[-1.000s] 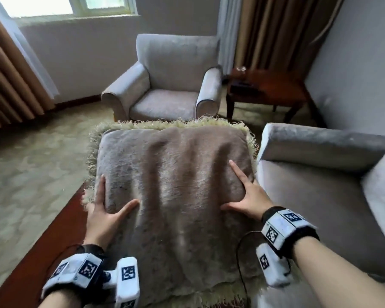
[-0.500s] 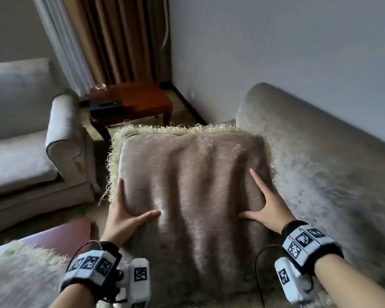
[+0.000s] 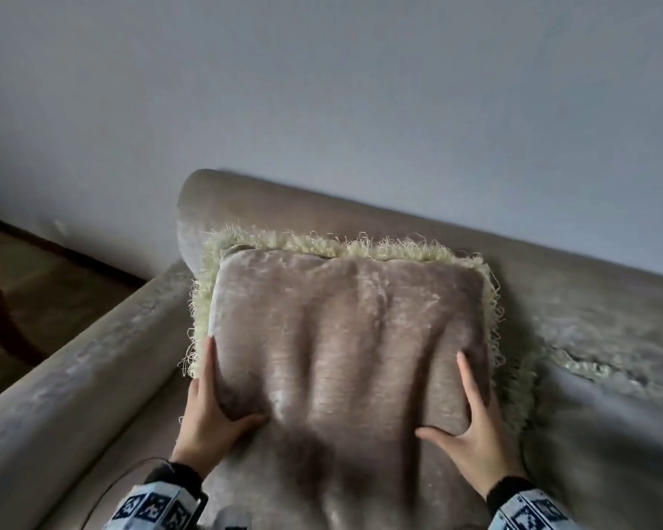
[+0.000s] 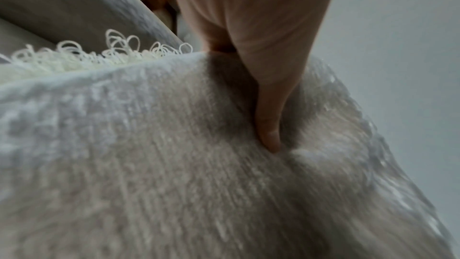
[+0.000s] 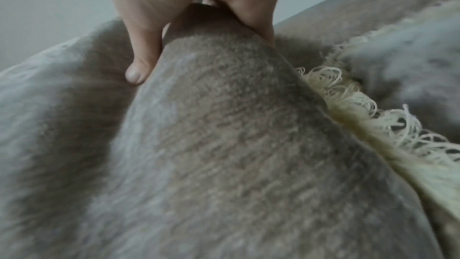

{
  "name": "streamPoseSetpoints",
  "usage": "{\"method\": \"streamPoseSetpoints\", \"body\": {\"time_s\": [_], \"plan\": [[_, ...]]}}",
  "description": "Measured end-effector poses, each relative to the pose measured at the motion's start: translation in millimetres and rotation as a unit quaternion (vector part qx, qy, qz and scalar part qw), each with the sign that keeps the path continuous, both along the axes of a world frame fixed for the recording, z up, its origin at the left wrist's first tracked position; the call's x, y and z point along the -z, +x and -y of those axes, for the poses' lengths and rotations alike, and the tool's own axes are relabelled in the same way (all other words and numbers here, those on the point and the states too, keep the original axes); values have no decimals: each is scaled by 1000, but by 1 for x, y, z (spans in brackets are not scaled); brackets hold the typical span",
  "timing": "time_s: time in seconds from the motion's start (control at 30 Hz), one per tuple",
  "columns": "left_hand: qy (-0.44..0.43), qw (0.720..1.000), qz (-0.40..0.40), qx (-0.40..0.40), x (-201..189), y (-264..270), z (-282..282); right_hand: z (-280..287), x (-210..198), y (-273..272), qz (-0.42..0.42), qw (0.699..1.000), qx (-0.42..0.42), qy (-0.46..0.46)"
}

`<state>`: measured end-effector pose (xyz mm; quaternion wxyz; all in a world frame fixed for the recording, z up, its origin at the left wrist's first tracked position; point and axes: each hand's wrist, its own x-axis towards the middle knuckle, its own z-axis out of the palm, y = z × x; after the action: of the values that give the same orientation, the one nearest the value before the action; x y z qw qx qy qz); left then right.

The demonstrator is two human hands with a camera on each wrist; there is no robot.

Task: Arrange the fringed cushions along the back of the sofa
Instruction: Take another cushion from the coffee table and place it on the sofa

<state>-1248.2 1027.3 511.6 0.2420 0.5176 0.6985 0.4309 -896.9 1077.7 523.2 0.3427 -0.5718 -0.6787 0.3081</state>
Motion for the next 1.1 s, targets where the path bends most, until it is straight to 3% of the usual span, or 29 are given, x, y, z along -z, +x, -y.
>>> {"method": "streamPoseSetpoints", "body": {"time_s": [0.1, 0.27, 0.43, 0.6, 0.67, 0.9, 1.03, 1.1], "plan": [[-11, 999, -6, 40, 21, 14, -39, 3, 23, 13, -6, 996, 87, 16], [-86, 991, -12, 99, 74, 41, -78, 14, 72, 27, 82, 971, 224, -37], [-185, 955, -165, 164, 105, 70, -83, 22, 98, 31, 239, 938, 207, -143], [-243, 909, -268, 206, 112, 101, -80, 24, 106, 17, 288, 934, 136, -165], [-263, 899, -275, 217, 115, 108, -83, 16, 114, 15, 305, 926, 138, -174], [-272, 906, -238, 222, 123, 118, -87, -4, 122, 3, 381, 882, 158, -230], [-133, 968, -179, 118, 109, 109, -81, -3, 106, -11, 453, 848, 169, -218], [-75, 984, -151, 58, 98, 103, -75, -5, 88, -24, 470, 849, 140, -196]]}}
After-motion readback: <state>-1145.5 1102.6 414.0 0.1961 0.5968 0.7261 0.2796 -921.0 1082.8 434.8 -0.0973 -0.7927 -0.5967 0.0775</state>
